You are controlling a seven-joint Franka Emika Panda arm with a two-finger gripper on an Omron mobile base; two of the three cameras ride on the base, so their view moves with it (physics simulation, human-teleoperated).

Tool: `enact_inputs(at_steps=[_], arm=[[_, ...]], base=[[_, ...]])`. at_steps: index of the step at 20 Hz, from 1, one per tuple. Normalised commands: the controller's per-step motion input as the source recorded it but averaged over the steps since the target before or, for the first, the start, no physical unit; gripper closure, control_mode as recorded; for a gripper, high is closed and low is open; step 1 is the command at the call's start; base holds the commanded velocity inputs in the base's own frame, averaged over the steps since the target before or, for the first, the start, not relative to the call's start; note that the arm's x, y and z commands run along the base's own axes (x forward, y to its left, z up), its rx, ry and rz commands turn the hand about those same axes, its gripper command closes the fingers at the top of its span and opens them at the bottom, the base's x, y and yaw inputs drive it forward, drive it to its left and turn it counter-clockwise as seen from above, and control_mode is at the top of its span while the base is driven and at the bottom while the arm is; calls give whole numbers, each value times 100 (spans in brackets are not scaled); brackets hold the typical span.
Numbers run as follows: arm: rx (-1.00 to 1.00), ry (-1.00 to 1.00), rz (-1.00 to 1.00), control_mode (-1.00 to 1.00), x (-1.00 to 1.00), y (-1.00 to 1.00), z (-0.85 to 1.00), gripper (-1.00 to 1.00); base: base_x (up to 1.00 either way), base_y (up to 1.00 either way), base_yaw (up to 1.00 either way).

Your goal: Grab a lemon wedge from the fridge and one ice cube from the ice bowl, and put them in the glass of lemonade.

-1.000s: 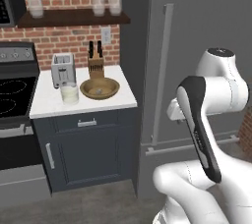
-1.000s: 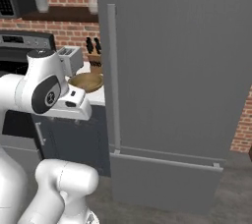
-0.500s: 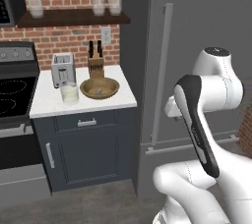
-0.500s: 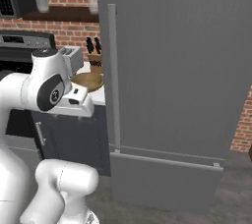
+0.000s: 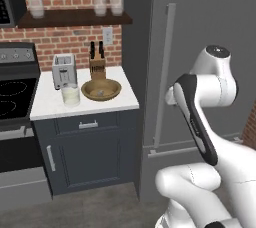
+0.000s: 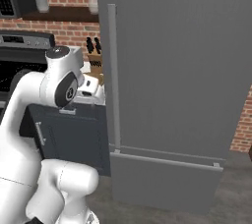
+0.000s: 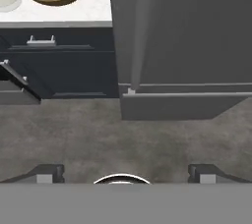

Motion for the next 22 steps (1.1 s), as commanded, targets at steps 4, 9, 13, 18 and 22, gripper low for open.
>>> enact_inputs(at_steps=[4, 9, 13, 18, 22], arm=[[0, -29, -2, -100, 80, -15, 0, -100], [0, -25, -2, -100, 75, -18, 0, -100], [0, -14, 0, -100, 67, -31, 0, -100], [0, -11, 0, -100, 81, -5, 0, -100], [0, -1, 0, -100, 84, 2, 0, -100]], base=[[0, 0, 0], [0, 0, 0], [0, 0, 0], [0, 0, 0], [0, 0, 0]])
